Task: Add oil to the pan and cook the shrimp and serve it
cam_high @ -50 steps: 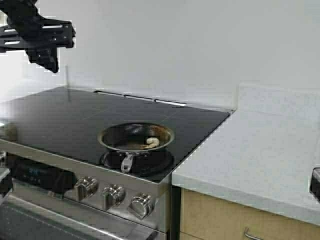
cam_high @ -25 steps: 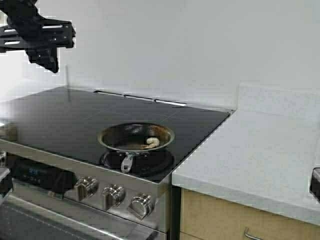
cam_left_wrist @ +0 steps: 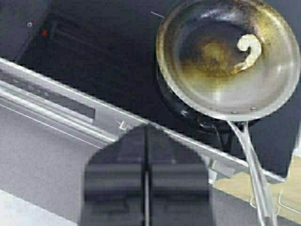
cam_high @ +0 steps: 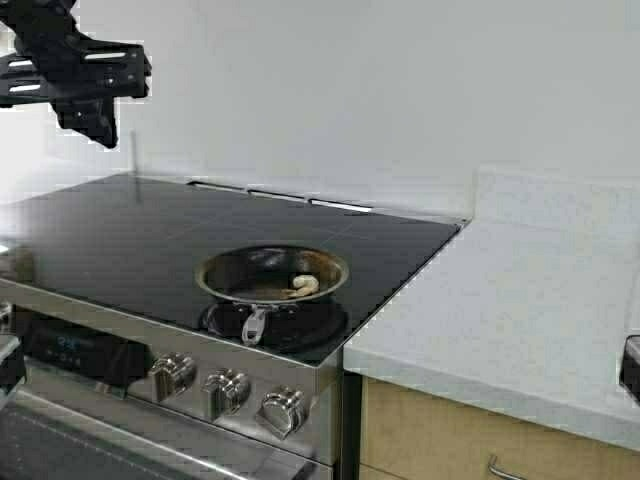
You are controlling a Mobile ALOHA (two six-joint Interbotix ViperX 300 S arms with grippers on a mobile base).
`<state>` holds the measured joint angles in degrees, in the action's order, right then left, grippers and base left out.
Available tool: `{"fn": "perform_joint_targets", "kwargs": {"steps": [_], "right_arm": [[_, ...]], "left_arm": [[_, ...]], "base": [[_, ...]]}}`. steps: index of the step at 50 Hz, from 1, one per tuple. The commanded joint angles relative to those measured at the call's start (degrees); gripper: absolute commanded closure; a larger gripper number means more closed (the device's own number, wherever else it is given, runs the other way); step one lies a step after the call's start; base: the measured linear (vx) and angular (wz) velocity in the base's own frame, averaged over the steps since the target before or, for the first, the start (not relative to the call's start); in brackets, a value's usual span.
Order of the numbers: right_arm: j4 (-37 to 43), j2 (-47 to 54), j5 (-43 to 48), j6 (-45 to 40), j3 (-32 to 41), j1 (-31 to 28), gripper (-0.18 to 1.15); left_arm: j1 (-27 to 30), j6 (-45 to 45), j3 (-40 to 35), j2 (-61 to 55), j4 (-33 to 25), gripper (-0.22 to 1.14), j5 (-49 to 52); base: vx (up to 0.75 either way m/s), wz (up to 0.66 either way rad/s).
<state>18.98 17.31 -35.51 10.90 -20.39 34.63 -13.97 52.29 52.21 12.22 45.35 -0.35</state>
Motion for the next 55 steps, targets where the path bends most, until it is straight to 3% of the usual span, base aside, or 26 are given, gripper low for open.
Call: {"fn": "perform_joint_targets", "kwargs": {"steps": [1,8,27,45,55], "right_arm": [[0.53,-9.23,2.29,0.97,0.44,-4.31,0.71],[0.18,-17.14,8.35,2.99,-2.11,-10.99,0.88],[-0.18,-31.64,33.75,3.69,-14.06,-31.11,0.89],[-0.09,-32.34,38.23,3.43,-21.36,-46.85,0.89],[0.53,-32.43,43.42,1.76,-27.69,-50.89,0.89]], "left_arm": [[-0.35,0.18,-1.23,0.44,-0.09,0.87,-0.26],[-0.26,0.18,-1.23,0.18,-0.09,0.87,-0.26],[-0.35,0.26,-1.32,0.0,-0.09,0.87,-0.44],[-0.35,0.26,-1.32,0.0,-0.09,0.87,-1.67],[-0.35,0.35,-1.32,0.0,-0.09,0.87,-1.85]], "base": [[0.0,0.0],[0.0,0.0],[0.0,0.0],[0.0,0.0],[0.0,0.0]]}}
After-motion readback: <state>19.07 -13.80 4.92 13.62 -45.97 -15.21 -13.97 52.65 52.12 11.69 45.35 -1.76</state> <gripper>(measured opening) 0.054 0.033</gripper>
